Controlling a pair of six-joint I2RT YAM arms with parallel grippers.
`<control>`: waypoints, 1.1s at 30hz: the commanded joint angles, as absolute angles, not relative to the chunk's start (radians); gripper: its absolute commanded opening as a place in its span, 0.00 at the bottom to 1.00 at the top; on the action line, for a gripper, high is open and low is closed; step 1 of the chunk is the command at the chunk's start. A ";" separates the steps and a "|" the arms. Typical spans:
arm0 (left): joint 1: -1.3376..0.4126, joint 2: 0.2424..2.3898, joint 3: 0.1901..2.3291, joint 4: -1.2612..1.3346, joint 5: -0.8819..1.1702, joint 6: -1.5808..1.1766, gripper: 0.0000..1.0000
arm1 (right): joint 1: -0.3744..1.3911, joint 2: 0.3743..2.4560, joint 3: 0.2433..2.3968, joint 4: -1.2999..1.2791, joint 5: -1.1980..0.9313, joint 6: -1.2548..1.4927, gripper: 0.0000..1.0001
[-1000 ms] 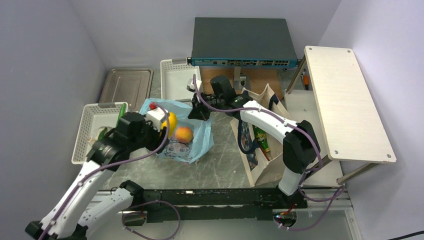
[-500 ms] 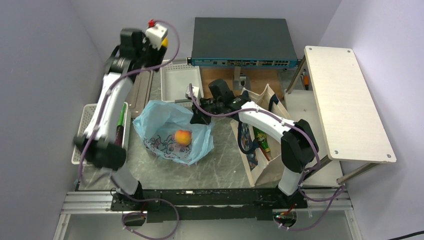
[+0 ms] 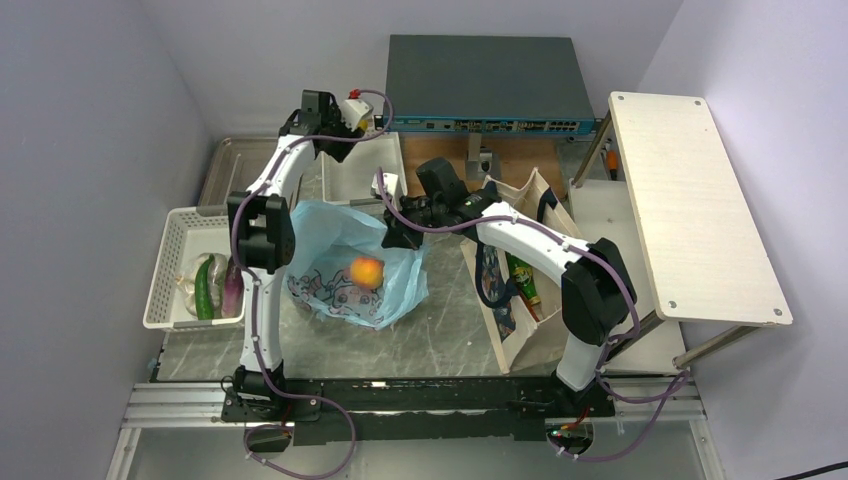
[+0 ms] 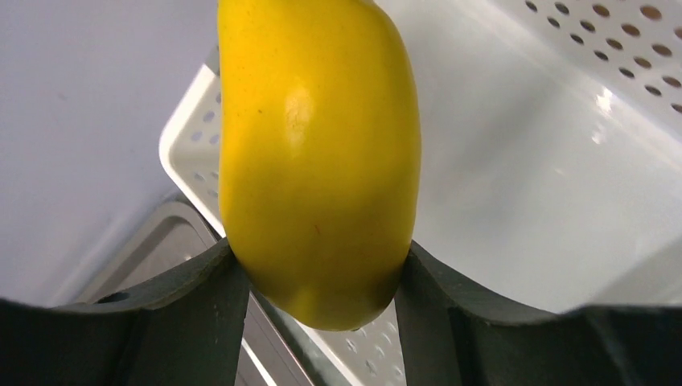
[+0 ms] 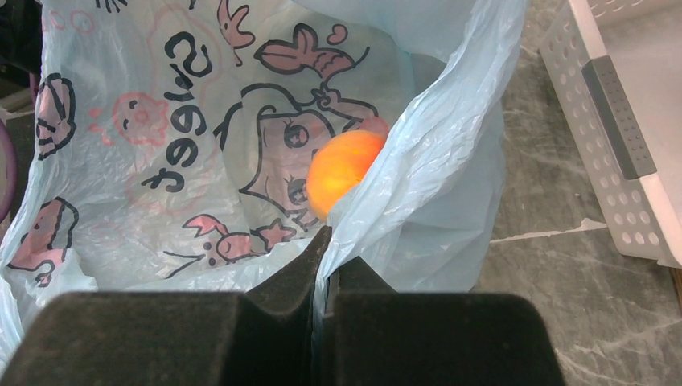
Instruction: Untie the knot of the grocery bags and take out the mixed food
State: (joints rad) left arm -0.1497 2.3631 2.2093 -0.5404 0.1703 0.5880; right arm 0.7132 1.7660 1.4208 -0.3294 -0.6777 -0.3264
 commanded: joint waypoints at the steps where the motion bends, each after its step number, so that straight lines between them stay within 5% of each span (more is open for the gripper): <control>1: -0.144 2.372 2.187 -0.346 0.224 0.616 0.18 | 0.714 1.769 1.477 -0.343 -0.665 -0.349 0.00; 7: -0.140 2.413 2.207 -0.296 0.202 0.602 0.52 | 0.714 1.784 1.493 -0.347 -0.664 -0.343 0.00; 19: -0.110 2.311 2.181 -0.208 0.188 0.457 0.98 | 0.715 1.793 1.502 -0.329 -0.665 -0.323 0.00; 28: -0.026 1.874 1.822 -0.049 0.386 0.263 0.98 | 0.716 1.784 1.495 -0.291 -0.665 -0.293 0.00; 33: -0.015 1.493 1.552 -0.165 0.628 0.464 0.97 | 0.715 1.785 1.493 -0.262 -0.662 -0.273 0.00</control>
State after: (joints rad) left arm -0.0097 1.7977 1.6890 -0.1711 0.3756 0.3378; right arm 0.7132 1.7882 1.4540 -0.3332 -0.6601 -0.2966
